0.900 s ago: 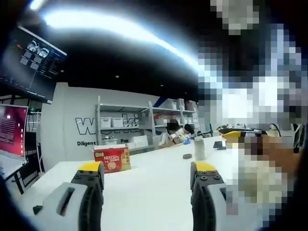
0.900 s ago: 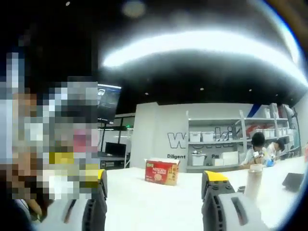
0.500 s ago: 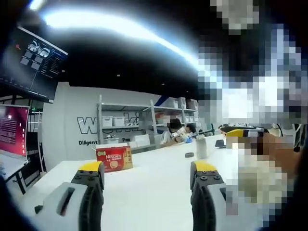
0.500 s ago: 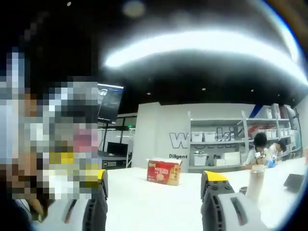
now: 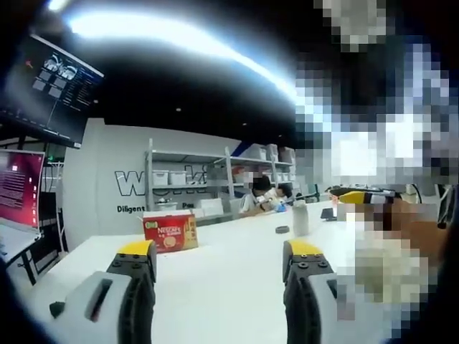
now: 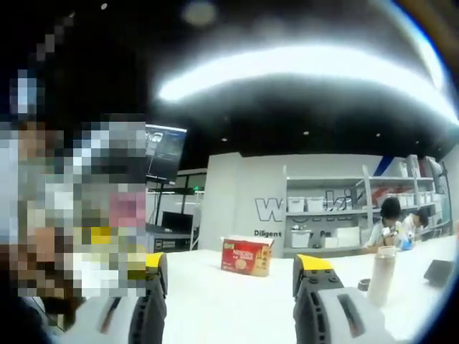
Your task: Tear open the coffee pouch, take out the coffee, and pour the coffee from the pouch into the cup
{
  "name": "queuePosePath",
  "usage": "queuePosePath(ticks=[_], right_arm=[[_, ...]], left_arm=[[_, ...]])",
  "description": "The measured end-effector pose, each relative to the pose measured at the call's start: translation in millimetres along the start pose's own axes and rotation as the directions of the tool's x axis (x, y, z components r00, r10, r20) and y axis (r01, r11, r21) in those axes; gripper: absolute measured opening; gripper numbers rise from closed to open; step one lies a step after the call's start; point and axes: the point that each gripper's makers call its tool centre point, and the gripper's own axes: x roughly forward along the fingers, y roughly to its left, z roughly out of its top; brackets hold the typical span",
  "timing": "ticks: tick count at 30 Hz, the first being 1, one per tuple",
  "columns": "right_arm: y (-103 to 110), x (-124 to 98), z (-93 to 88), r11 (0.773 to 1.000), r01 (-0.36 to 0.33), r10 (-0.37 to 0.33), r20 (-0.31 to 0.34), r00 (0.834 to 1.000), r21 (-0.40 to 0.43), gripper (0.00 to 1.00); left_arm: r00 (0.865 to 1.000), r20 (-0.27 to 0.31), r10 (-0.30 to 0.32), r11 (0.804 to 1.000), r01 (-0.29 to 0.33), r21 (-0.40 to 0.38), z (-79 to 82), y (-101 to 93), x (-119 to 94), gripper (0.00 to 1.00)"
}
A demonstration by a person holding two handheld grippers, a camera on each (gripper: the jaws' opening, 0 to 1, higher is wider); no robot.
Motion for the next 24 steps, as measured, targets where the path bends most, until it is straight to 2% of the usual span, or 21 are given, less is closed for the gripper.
queuePosePath(ticks=[14,24], right_arm=[[4.4,1.6,-0.4,1.0,-0.008,0.008,0.006,1.0,0.001,0.7],[-0.6,-0.8,-0.8,1.0,0.005,-0.005,0.006,1.0,0.011,0.7]], left_arm=[[1.0,0.016,0.001,1.0,-0.001,0.009,4.8,0.8,-1.4,0.72],[1.0,0.02,-0.011,1.0,0.011,0.014,5.7,-0.4,3.6,0.71]])
